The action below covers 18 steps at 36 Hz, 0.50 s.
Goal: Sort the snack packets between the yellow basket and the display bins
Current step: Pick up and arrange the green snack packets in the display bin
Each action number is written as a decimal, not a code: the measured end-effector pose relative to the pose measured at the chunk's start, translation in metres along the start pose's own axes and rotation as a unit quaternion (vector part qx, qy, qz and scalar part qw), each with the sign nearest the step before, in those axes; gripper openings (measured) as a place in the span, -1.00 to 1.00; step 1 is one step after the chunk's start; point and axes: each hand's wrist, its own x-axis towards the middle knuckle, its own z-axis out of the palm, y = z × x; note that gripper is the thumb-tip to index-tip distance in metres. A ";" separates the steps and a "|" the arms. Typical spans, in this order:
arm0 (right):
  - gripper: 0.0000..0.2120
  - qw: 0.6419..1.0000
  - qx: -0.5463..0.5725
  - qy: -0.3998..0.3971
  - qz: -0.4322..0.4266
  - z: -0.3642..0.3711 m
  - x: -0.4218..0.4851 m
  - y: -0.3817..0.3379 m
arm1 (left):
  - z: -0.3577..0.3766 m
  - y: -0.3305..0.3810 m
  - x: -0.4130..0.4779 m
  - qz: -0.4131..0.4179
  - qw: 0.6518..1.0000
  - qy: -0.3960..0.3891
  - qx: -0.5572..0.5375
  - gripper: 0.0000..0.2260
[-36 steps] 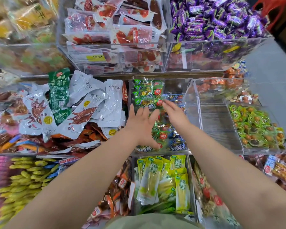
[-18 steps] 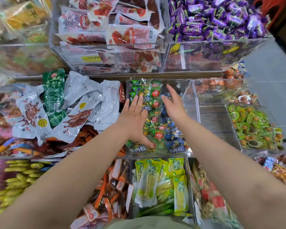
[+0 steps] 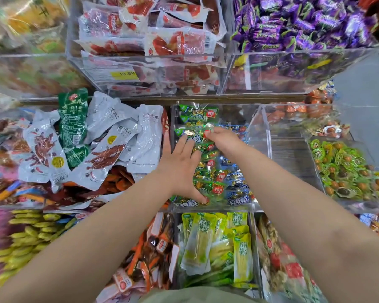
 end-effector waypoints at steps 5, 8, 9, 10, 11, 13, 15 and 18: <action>-0.90 0.997 0.054 0.014 -0.059 -0.008 -0.003 0.003 | -0.013 -0.008 0.014 0.013 0.999 -0.028 -0.009 0.19; -0.71 0.985 0.167 0.005 -0.053 -0.013 0.005 0.004 | -0.017 -0.013 0.020 0.025 0.998 -0.047 -0.026 0.20; -0.65 0.982 0.180 0.001 -0.053 -0.013 0.009 0.003 | -0.017 -0.014 0.021 0.031 0.998 -0.048 -0.030 0.20; -0.62 0.981 0.185 -0.007 -0.053 -0.013 0.010 0.002 | -0.017 -0.016 0.022 0.037 0.998 -0.048 -0.033 0.19; -0.64 0.980 0.190 -0.015 -0.049 -0.011 0.012 0.002 | -0.016 -0.017 0.022 0.042 0.997 -0.048 -0.036 0.19; -0.76 0.976 0.215 -0.013 -0.034 -0.009 0.012 0.001 | -0.015 -0.019 0.022 0.054 0.997 -0.041 -0.038 0.20; -0.91 0.967 0.247 0.063 -0.025 -0.009 0.013 0.001 | -0.012 -0.021 0.022 0.063 0.997 -0.031 -0.038 0.20; -0.76 0.947 0.289 0.138 0.025 -0.008 0.021 0.008 | -0.007 -0.021 0.022 0.060 0.997 -0.026 -0.049 0.20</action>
